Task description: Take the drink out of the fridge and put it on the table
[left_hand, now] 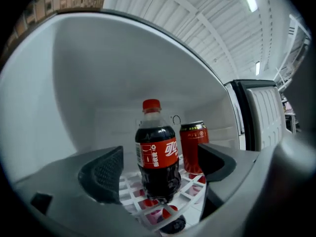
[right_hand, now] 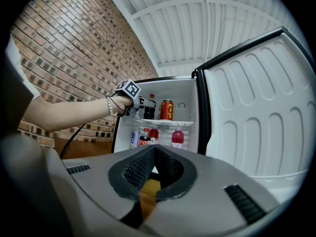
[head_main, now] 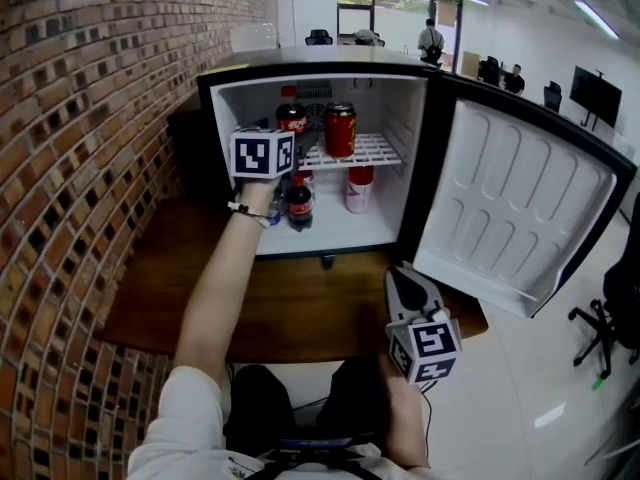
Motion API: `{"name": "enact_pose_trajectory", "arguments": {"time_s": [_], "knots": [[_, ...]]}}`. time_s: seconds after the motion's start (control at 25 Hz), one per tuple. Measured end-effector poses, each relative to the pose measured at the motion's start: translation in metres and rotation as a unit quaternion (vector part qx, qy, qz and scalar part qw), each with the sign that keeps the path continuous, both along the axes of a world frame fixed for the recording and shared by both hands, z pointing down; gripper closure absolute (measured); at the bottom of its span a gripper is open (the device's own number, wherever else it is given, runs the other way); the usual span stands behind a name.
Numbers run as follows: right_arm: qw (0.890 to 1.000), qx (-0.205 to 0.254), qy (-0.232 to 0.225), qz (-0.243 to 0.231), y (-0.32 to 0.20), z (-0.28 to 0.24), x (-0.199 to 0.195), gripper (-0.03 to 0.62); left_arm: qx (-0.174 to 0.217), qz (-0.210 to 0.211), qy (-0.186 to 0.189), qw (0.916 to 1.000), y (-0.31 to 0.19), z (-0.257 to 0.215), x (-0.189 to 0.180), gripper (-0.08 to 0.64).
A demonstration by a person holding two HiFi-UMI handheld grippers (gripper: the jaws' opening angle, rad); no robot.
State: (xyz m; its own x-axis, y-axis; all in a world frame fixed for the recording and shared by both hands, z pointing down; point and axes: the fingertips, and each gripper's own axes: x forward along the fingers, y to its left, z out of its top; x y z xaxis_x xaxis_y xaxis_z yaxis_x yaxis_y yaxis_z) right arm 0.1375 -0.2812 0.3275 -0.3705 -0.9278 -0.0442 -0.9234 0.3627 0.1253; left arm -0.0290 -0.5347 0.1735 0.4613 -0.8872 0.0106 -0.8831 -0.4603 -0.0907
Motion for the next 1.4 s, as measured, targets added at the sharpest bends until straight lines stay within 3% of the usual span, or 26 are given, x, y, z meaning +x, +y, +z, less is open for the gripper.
{"name": "enact_pose_trajectory", "arguments": {"time_s": [0.12,0.44,0.64,0.84,1.4], "knots": [[1.0,-0.003,-0.004,0.001,0.0,0.002,0.003,0.575,-0.005,0.004,0.014,0.9999,-0.007,-0.002,0.001,0.097],[1.0,-0.005,-0.01,-0.001,-0.002,0.003,0.006,0.575,-0.022,0.008,-0.002,0.9997,-0.025,0.0,0.005,0.139],[1.0,-0.002,-0.013,-0.001,-0.002,0.0,0.007,0.575,-0.023,0.015,-0.012,0.9995,-0.026,0.0,0.007,0.233],[1.0,-0.001,-0.012,-0.003,-0.001,-0.001,0.005,0.575,-0.03,0.019,-0.002,0.9994,-0.026,-0.002,0.008,0.247],[1.0,0.008,-0.004,-0.016,0.01,-0.01,-0.011,0.575,0.007,0.086,0.029,0.9959,0.076,-0.013,-0.009,0.25]]}}
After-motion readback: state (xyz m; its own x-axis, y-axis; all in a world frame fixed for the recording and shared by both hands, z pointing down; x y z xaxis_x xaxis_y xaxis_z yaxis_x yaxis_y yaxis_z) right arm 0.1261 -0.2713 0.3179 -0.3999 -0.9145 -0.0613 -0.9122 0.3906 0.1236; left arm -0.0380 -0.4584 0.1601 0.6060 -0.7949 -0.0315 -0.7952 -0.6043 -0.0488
